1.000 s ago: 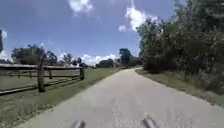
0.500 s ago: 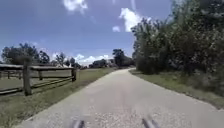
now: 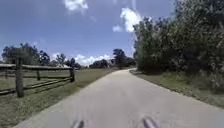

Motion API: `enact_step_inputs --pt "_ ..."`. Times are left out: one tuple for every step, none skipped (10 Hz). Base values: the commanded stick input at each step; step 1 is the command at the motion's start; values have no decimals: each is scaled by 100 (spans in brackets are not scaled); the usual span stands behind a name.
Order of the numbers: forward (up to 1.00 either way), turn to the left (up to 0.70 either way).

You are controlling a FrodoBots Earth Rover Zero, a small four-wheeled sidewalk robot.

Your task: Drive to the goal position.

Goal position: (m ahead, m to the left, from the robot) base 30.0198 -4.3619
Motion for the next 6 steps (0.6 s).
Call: enact_step_inputs --pt "50 0" --pt "50 0" --pt "50 0" --pt "50 0" --pt "50 0" --pt "50 0"
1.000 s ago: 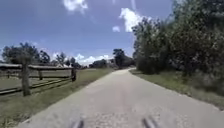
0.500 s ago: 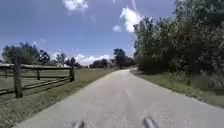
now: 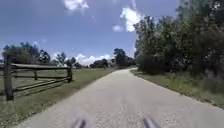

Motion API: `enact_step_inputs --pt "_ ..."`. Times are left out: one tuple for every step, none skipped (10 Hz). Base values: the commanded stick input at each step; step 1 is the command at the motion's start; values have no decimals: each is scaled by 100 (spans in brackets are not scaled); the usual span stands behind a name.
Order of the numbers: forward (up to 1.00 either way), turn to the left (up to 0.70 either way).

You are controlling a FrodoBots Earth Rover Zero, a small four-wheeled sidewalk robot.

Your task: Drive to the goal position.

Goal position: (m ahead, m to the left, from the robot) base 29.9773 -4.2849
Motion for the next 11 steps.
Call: enact_step_inputs --pt "50 0" --pt "50 0" --pt "50 0" --pt "50 0" --pt "50 0" --pt "50 0" --pt "50 0" --pt "50 0" --pt "50 0" --pt "50 0" --pt "50 0"
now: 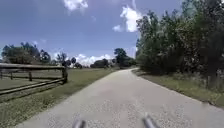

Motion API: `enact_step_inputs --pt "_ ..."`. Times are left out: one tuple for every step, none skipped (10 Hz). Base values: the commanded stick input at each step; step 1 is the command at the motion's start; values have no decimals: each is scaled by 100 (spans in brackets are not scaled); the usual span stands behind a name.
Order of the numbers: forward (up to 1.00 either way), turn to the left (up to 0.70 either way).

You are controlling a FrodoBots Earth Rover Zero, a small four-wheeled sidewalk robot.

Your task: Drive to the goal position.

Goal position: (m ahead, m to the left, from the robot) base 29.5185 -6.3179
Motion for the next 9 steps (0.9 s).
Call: enact_step_inputs --pt "50 0" --pt "50 0" --pt "50 0" --pt "50 0" --pt "50 0" --pt "50 0" --pt "50 0" --pt "50 0" --pt "50 0"
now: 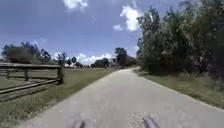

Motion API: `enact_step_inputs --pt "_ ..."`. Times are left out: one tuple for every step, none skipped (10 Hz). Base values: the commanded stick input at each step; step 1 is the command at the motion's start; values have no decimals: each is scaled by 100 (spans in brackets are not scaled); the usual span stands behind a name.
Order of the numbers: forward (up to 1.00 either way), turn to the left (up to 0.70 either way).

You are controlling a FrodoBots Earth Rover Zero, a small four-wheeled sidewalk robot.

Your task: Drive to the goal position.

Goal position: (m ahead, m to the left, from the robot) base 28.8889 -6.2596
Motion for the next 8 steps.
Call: enact_step_inputs --pt "50 0" --pt "50 0" --pt "50 0" --pt "50 0" --pt "50 0" --pt "50 0" --pt "50 0" --pt "50 0"
